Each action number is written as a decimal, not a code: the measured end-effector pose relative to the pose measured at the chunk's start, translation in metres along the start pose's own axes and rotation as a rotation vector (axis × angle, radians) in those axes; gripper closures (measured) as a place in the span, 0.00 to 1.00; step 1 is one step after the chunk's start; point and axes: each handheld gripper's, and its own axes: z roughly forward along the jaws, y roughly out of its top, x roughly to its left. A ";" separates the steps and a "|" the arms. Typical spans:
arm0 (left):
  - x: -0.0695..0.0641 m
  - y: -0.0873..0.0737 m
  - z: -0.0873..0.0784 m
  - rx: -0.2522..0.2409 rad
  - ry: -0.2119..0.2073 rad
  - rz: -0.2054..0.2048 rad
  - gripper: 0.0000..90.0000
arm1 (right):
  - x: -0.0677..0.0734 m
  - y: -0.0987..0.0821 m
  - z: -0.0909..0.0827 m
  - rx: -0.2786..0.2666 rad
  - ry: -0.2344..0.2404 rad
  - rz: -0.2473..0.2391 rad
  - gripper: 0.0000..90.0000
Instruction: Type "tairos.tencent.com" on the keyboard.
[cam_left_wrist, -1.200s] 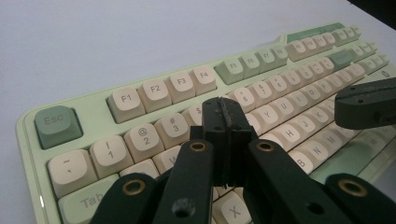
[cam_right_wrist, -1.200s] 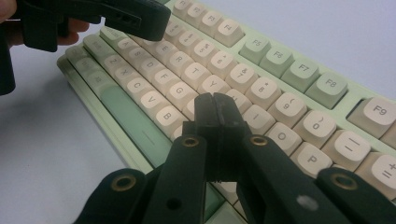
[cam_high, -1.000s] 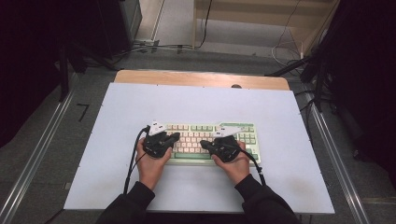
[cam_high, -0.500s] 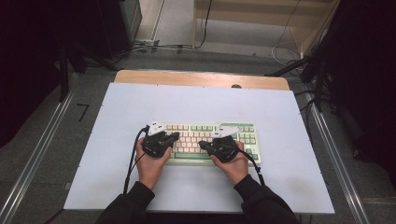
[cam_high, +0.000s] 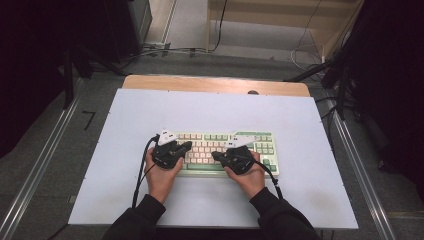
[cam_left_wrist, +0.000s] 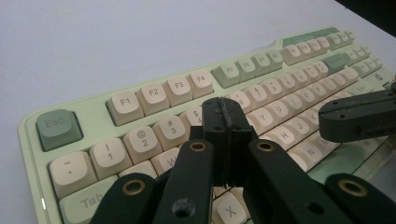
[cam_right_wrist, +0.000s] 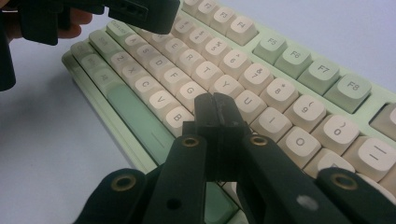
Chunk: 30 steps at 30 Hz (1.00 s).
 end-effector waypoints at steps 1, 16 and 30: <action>0.000 0.000 0.000 -0.001 0.000 -0.001 1.00 | 0.000 0.000 0.000 0.000 -0.001 -0.001 0.98; 0.000 0.000 0.000 0.000 -0.001 0.000 1.00 | 0.004 -0.001 0.006 0.015 0.013 -0.012 0.98; -0.001 0.000 0.001 0.003 -0.010 -0.006 1.00 | 0.005 0.000 0.004 0.003 0.008 -0.016 0.98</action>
